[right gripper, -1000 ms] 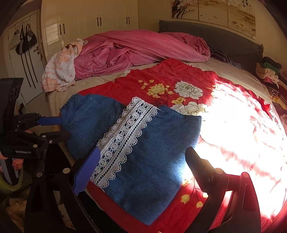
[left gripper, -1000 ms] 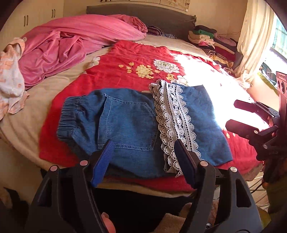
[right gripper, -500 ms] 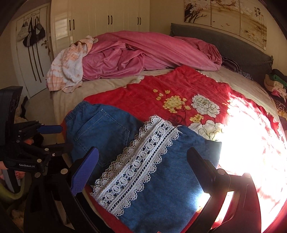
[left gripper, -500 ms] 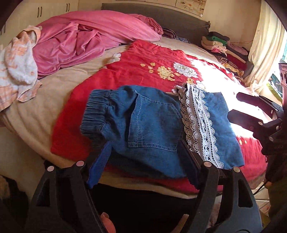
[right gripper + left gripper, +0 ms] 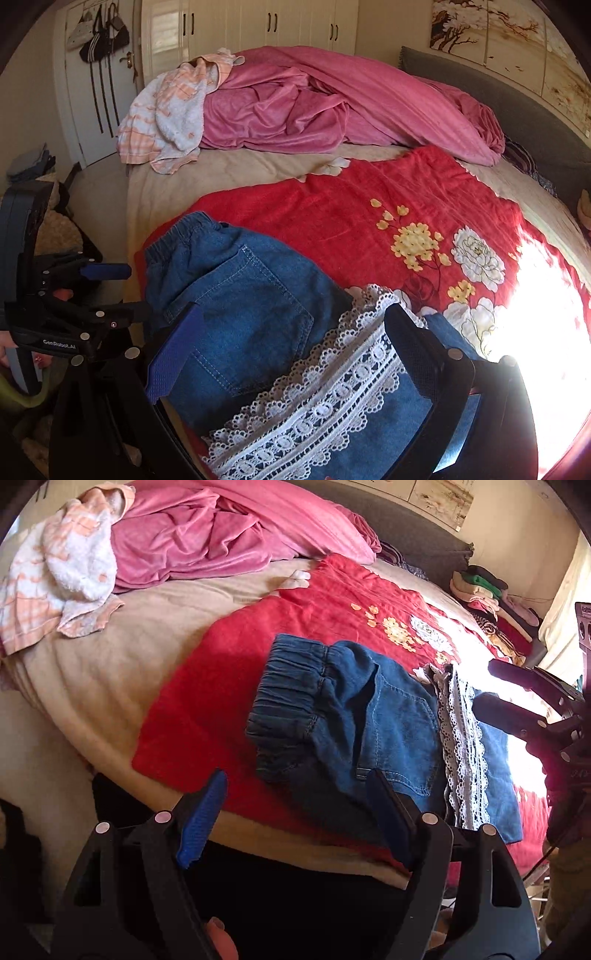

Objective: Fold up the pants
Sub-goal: 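Grasp the waistband end with both tools and lift it over toward the lace hem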

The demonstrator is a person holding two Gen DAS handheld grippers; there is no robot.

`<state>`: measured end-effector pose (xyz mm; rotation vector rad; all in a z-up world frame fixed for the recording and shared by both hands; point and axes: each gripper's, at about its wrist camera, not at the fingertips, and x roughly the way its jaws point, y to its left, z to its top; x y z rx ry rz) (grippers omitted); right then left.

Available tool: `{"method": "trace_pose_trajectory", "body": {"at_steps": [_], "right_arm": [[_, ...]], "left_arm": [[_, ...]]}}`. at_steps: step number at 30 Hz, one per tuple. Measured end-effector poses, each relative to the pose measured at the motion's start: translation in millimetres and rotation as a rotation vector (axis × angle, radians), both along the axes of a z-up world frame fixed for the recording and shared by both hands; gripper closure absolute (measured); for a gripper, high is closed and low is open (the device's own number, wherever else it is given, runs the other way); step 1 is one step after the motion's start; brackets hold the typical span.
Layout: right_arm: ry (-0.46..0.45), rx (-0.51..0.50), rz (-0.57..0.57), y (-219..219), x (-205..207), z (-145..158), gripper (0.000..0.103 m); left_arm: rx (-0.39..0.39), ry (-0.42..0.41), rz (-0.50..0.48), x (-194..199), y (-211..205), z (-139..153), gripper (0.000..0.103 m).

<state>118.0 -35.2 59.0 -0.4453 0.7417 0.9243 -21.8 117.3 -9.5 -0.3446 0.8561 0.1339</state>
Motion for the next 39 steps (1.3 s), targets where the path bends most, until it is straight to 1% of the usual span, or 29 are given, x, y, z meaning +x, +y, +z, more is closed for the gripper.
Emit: {"method": "trace_pose_trajectory", "body": {"at_steps": [3,8,10,12,14,18,20,23,24,26,27,29,30,31,33,34,37,39], "right_arm": [[0.037,-0.002,0.043,17,10,-1,0.005],[0.110,-0.004,0.132,48,21,-5,0.005],[0.127,-0.008,0.166,60,23,-8,0.005],[0.154,-0.024,0.200,73,25,-14,0.005],[0.174,-0.044,0.225,85,25,-21,0.005],[0.203,-0.074,0.278,106,27,-33,0.005],[0.249,-0.089,0.314,116,30,-42,0.005],[0.288,-0.112,0.343,126,35,-56,0.005],[0.294,-0.116,0.354,129,35,-60,0.007],[0.320,-0.118,0.395,132,35,-66,0.030],[0.344,-0.106,0.430,133,33,-67,0.045],[0.325,-0.091,0.451,131,31,-65,0.050],[0.327,-0.075,0.454,128,30,-63,0.055],[0.328,-0.052,0.453,123,30,-60,0.061],[0.339,0.001,0.445,109,31,-51,0.068],[0.350,0.031,0.440,101,32,-46,0.071],[0.366,0.103,0.433,77,33,-31,0.072],[0.364,0.137,0.423,61,33,-21,0.072]], "left_arm": [[-0.058,0.001,-0.002,3,5,-6,0.033],[-0.090,-0.008,-0.004,10,7,-13,0.033],[-0.107,0.002,0.010,14,10,-17,0.034],[-0.121,0.002,0.011,17,12,-21,0.039],[-0.126,0.002,0.002,19,12,-25,0.049],[-0.128,0.006,-0.007,20,12,-30,0.051],[-0.141,0.004,-0.009,21,13,-31,0.051],[-0.150,0.005,-0.010,20,15,-34,0.051],[-0.154,0.006,-0.009,20,15,-35,0.051],[-0.161,0.009,-0.008,21,16,-37,0.051],[-0.164,0.011,-0.008,21,17,-37,0.051],[-0.171,0.012,-0.012,21,18,-37,0.051],[-0.172,0.013,-0.014,21,18,-37,0.051],[-0.174,0.013,-0.012,21,18,-36,0.051],[-0.170,0.006,-0.012,20,17,-32,0.049],[-0.165,0.000,-0.014,19,16,-30,0.047],[-0.143,-0.017,-0.027,18,9,-20,0.040],[-0.145,-0.025,-0.045,20,5,-15,0.040]]}}
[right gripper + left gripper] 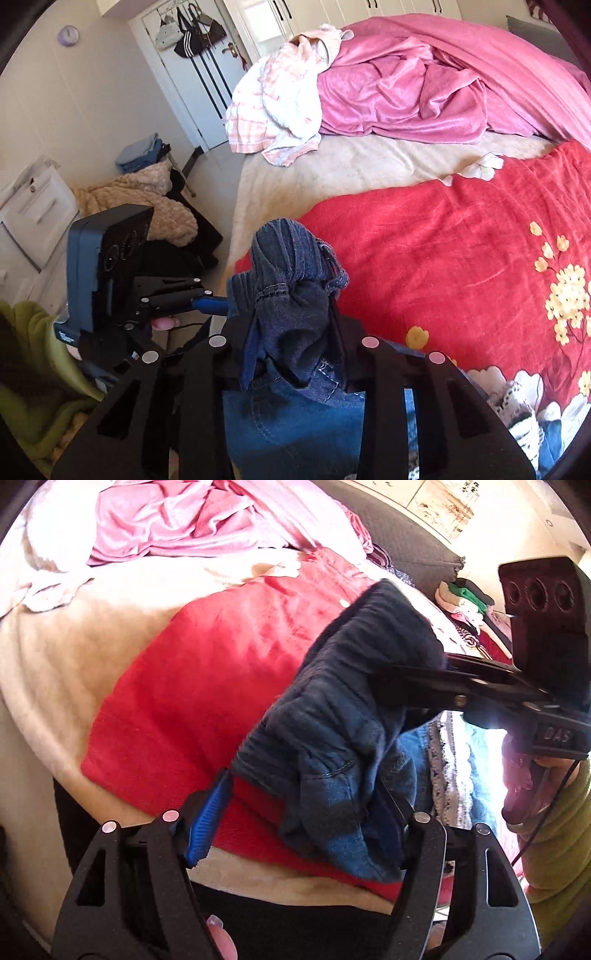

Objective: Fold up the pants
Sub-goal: 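Grasp the waistband end with both tools and lift it over toward the lace hem, then lower the folded waistband onto the pants and open both tools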

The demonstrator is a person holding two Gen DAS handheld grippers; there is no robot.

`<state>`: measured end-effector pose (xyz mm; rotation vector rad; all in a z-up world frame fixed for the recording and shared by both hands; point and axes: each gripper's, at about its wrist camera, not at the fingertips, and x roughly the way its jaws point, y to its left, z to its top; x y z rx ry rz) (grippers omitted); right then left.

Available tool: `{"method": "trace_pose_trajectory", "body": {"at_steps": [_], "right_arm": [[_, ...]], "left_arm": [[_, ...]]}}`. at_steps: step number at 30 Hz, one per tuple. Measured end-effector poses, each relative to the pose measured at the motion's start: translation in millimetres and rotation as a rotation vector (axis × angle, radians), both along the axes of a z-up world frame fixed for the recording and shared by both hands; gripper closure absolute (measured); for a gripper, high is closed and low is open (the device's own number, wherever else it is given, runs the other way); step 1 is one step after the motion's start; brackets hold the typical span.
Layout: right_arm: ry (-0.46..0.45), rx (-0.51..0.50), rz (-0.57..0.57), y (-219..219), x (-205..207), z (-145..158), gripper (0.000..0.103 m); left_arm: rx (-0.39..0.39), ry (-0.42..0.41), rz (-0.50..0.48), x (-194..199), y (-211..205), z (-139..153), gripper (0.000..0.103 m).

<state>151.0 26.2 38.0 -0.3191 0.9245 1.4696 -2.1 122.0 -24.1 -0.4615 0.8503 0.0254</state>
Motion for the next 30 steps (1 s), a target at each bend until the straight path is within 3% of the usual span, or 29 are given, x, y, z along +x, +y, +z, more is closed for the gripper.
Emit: {"method": "trace_pose_trajectory", "body": {"at_steps": [4,5,7,15,20,23,24,25,27,30], "right_arm": [[-0.006,0.056,-0.036,-34,1,18,0.072],[-0.007,0.065,-0.046,-43,3,21,0.072],[-0.013,0.082,-0.070,-60,5,26,0.073],[-0.009,0.136,-0.167,-131,16,34,0.073],[-0.010,0.158,-0.232,-167,19,33,0.072],[-0.010,0.170,-0.301,-190,22,29,0.062],[-0.019,0.165,-0.344,-200,23,27,0.052],[-0.024,0.165,-0.393,-211,26,25,0.051],[-0.015,0.158,-0.479,-232,30,21,0.051],[-0.022,0.145,-0.569,-255,28,17,0.044]], "left_arm": [[0.011,-0.020,-0.053,5,-20,12,0.041],[0.012,-0.028,-0.067,6,-26,16,0.050],[0.024,-0.038,-0.097,9,-40,24,0.054],[0.087,-0.064,-0.196,22,-95,44,0.056],[0.066,-0.097,-0.270,29,-128,49,0.056],[0.038,-0.145,-0.380,23,-145,50,0.055],[0.027,-0.153,-0.398,20,-147,51,0.053],[0.007,-0.157,-0.406,17,-145,52,0.052],[-0.015,-0.180,-0.391,8,-136,58,0.052],[0.036,-0.220,-0.305,-6,-118,69,0.051]]}}
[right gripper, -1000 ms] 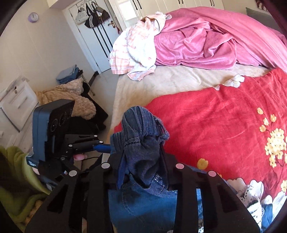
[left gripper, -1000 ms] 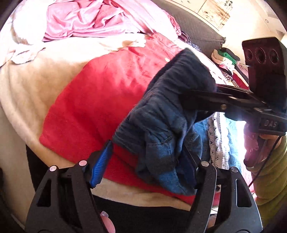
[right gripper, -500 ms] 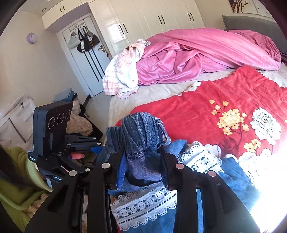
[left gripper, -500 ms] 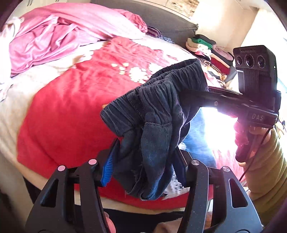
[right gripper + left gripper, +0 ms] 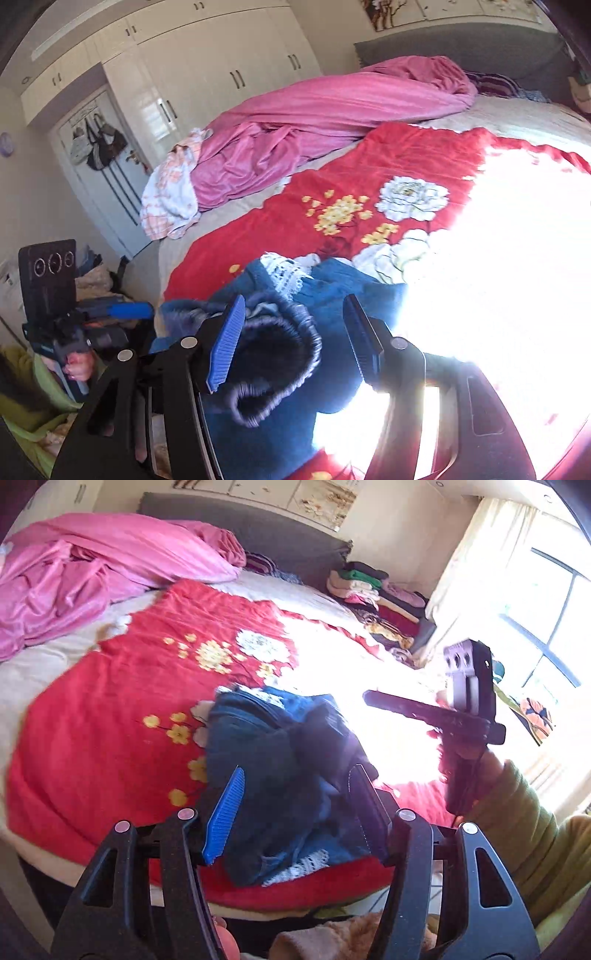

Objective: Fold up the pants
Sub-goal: 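Lower the folded waistband onto the pants and open both tools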

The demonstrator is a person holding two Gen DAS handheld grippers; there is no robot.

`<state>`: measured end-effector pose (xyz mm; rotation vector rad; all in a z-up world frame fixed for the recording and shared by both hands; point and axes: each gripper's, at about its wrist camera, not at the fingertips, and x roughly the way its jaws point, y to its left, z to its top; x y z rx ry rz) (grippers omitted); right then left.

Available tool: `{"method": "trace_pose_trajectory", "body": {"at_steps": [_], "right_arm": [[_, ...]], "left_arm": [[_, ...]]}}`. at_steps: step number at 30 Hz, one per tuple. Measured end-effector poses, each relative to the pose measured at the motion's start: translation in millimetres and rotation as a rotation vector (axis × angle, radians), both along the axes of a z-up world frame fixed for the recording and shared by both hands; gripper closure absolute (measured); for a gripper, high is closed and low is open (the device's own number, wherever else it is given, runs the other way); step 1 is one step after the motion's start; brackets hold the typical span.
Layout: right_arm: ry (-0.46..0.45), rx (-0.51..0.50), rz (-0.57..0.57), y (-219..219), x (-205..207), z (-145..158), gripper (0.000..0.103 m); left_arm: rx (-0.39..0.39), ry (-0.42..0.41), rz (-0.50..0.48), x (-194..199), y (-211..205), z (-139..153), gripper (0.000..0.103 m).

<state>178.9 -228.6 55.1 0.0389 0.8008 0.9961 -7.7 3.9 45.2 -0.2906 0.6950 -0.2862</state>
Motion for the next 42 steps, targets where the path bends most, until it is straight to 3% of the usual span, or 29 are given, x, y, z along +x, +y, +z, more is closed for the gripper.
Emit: {"method": "trace_pose_trajectory", "body": {"at_steps": [4,10,14,16,17,21,26,31,35,36,37,39,42], "right_arm": [[-0.034,-0.036,-0.007,-1,-16,4,0.040],[-0.122,-0.077,0.103,44,-51,18,0.029],[-0.233,-0.315,0.114,68,-68,-8,0.028],[-0.230,-0.447,0.084,66,-69,-32,0.028],[-0.207,-0.458,0.071,61,-69,-40,0.028],[-0.092,-0.369,0.005,36,-66,-55,0.028],[-0.052,-0.348,-0.003,26,-73,-50,0.024],[-0.142,-0.209,0.002,26,-65,8,0.024],[-0.191,-0.272,0.060,63,-35,19,0.025],[-0.179,-0.293,0.081,74,-26,16,0.031],[-0.158,-0.302,0.107,84,-17,12,0.045],[-0.102,-0.320,0.149,102,-1,2,0.057],[-0.058,-0.364,0.197,123,11,-14,0.058]], "left_arm": [[0.054,0.045,0.125,13,21,-5,0.050],[0.095,0.140,0.089,31,3,-35,0.050],[0.167,0.185,0.055,33,-15,-54,0.050],[0.203,0.194,0.044,32,-21,-61,0.050],[0.216,0.196,0.036,32,-23,-63,0.049],[0.227,0.211,0.020,33,-29,-68,0.049],[0.236,0.216,0.025,31,-31,-68,0.049],[0.252,0.223,0.025,31,-35,-70,0.049],[0.256,0.222,0.025,30,-36,-69,0.049],[0.257,0.222,0.025,29,-36,-70,0.049],[0.257,0.222,0.024,29,-36,-70,0.049],[0.257,0.222,0.021,29,-36,-71,0.049],[0.248,0.221,0.016,29,-35,-71,0.048]]}}
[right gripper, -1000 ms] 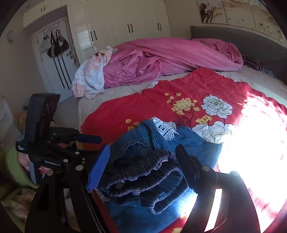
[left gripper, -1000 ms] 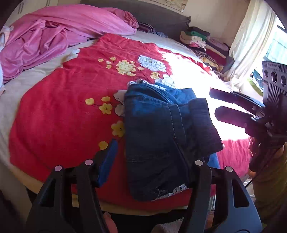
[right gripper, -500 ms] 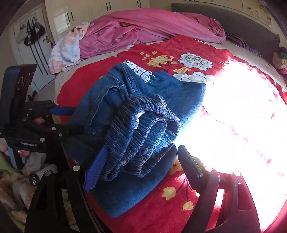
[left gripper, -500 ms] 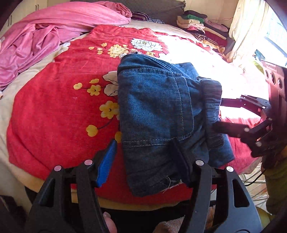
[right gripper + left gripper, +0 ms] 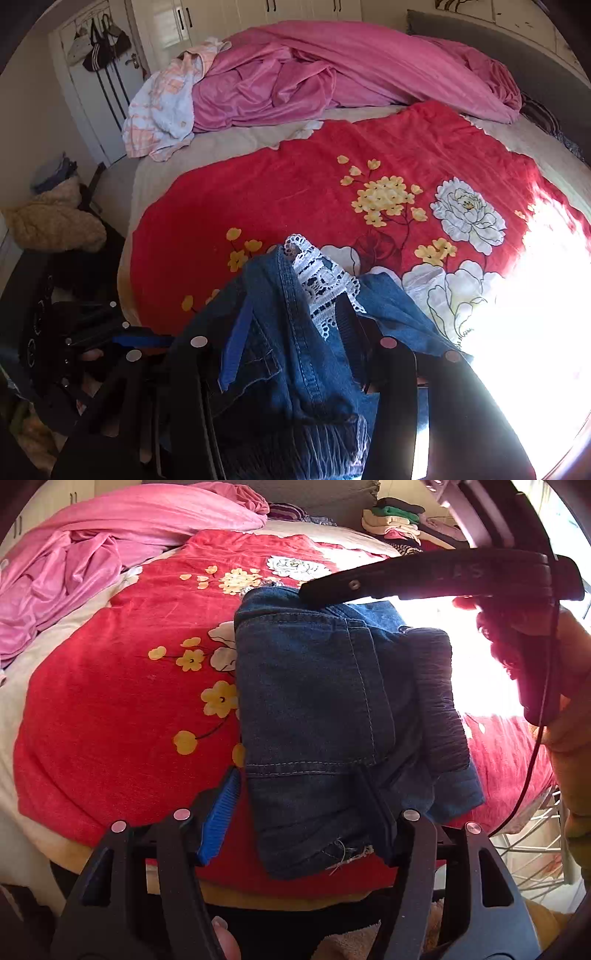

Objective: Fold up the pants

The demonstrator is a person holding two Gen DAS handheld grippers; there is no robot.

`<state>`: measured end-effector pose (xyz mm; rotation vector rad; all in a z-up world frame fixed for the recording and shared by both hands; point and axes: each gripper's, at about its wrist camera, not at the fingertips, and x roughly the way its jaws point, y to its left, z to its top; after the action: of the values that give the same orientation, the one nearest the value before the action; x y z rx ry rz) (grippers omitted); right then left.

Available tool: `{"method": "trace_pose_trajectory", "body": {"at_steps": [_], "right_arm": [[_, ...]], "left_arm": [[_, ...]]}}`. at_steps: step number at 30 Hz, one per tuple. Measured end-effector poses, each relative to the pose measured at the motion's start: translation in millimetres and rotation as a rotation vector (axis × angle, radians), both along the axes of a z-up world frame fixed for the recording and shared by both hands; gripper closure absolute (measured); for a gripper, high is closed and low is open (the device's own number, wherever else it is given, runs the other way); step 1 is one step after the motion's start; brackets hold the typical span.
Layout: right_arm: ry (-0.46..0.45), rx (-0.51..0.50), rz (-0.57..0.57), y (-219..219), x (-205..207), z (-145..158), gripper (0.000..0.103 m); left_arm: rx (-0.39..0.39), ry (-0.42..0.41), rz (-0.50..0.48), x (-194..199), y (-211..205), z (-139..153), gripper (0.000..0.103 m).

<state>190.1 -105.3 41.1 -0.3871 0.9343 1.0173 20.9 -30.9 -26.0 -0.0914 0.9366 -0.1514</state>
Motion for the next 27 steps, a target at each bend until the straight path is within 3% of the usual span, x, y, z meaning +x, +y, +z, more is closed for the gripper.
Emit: {"method": "trace_pose_trajectory", "body": {"at_steps": [2,4,7,13,17,21,27], "right_arm": [[-0.002,-0.055,0.026,13,0,-11,0.068],[-0.009,-0.075,0.064,19,-4,-17,0.100],[-0.103,-0.106,0.039,20,-5,-14,0.101],[-0.070,-0.117,-0.016,19,9,-37,0.101],[-0.069,-0.088,-0.055,15,10,-33,0.097],[-0.083,-0.015,-0.109,2,7,-18,0.085],[-0.139,0.079,-0.192,-26,-3,14,0.053]], "left_arm": [[-0.005,0.001,-0.001,0,1,-1,0.048],[-0.011,0.001,0.000,0,3,-1,0.048],[-0.023,-0.001,-0.005,-1,4,-2,0.047],[-0.034,0.000,-0.004,-2,6,-2,0.047],[-0.034,0.000,-0.003,-2,6,-2,0.046],[-0.034,0.004,-0.005,-3,6,-2,0.044],[-0.033,0.004,-0.004,-3,5,-2,0.043]]}}
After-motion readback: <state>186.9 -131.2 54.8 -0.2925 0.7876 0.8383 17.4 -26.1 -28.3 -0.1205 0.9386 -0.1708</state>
